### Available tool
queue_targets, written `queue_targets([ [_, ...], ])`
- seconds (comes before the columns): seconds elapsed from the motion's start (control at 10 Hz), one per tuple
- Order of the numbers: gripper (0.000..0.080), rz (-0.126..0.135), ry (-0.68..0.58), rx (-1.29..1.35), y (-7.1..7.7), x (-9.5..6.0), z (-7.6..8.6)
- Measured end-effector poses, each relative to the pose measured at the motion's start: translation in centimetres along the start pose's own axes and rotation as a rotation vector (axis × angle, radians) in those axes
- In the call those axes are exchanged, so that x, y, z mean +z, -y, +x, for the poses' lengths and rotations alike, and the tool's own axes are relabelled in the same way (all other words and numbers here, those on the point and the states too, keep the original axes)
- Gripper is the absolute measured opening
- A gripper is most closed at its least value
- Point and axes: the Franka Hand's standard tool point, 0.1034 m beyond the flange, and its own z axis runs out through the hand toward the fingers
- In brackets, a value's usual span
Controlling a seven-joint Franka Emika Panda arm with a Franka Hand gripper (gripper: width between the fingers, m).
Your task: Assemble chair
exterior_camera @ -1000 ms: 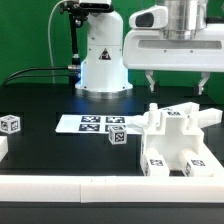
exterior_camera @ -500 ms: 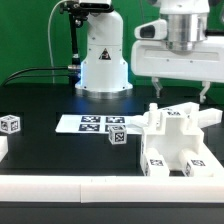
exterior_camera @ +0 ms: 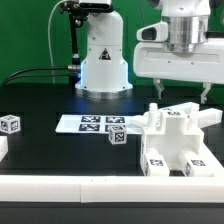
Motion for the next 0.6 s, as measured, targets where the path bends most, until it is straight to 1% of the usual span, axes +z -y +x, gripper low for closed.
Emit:
queue_targets([
  [0.1,0.0649,0.021,-0.008,0.082,-0.6,0.9,-1.2],
  [0.2,0.0649,0.024,-0.006,0.133,-0.5,1.9,-2.9],
  [0.3,0.0649,0.035,-0.002,0.166,-0.1,2.5,-4.0],
  [0.4,0.0649,0.044,-0.004,0.161,0.4,2.1,-4.0],
  [0.6,0.0649,0.045,-0.004,0.162,0.4,2.2,-4.0],
])
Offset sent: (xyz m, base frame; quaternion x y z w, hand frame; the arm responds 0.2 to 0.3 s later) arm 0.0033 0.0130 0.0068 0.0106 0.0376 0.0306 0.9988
